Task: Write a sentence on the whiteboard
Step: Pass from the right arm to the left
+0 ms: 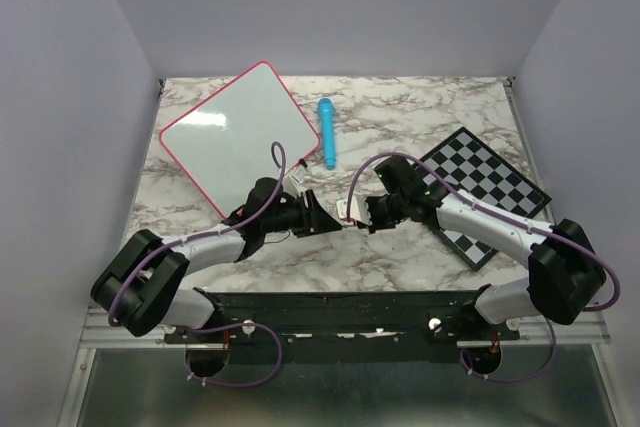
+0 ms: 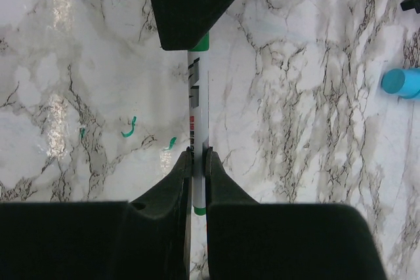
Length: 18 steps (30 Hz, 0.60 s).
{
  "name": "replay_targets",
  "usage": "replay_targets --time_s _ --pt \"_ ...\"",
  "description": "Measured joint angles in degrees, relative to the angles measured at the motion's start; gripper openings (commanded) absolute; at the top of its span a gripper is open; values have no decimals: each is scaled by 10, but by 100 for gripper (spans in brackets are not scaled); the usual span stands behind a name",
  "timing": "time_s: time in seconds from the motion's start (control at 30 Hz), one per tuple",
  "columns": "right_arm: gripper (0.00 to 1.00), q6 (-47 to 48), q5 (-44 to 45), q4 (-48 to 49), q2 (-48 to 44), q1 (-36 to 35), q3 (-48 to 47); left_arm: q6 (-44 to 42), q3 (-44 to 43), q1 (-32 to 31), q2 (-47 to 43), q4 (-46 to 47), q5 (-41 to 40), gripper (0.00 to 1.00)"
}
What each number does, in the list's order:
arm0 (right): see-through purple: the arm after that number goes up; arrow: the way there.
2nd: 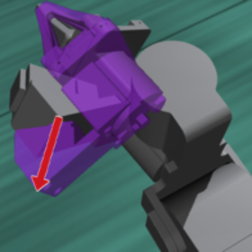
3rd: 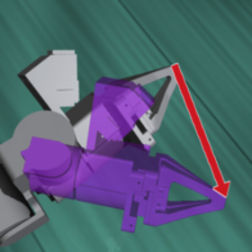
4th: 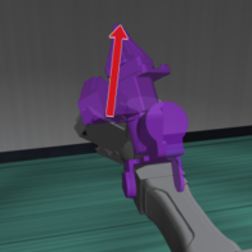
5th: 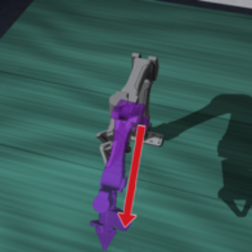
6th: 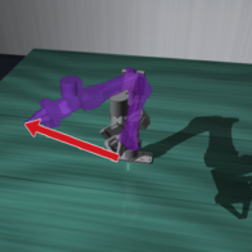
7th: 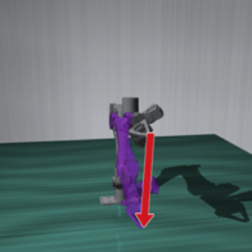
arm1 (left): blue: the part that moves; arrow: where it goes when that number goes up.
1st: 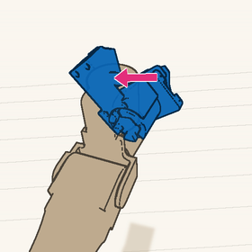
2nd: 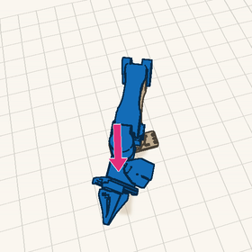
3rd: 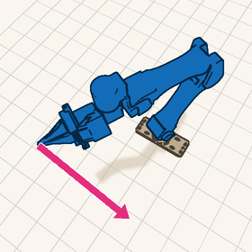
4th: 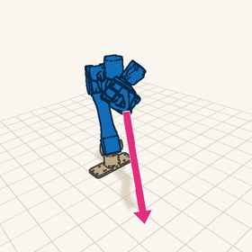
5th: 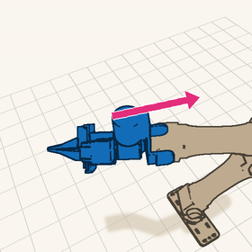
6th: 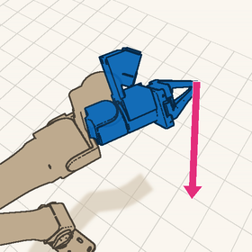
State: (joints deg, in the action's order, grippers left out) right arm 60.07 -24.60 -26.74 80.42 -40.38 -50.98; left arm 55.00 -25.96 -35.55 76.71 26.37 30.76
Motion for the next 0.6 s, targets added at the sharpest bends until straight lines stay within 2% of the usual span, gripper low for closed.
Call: replay_targets --time_s 0.07,0.17,0.2,0.3,0.37,0.4,0.43,0.5,0.6 --pt "1 0 -1 1 0 0 0 4 -1 0 8 7 2 47" --pt "1 0 -1 1 0 0 0 11 -2 -1 14 13 5 36" --pt "1 0 -1 1 0 0 0 10 -2 -1 14 15 7 28" --pt "1 0 -1 2 -1 0 1 12 -3 -1 17 20 15 20" --pt "1 0 0 2 -1 0 3 16 -5 -1 20 28 23 10" --pt "1 0 0 2 -1 0 4 18 -6 -2 21 30 27 1" --pt "1 0 0 2 -1 0 4 19 -6 -2 22 32 29 0" --pt "5 -1 -1 2 -1 1 4 18 -6 -2 24 35 32 0" --pt "24 -5 -1 1 -1 2 4 11 -6 -1 26 37 35 0"
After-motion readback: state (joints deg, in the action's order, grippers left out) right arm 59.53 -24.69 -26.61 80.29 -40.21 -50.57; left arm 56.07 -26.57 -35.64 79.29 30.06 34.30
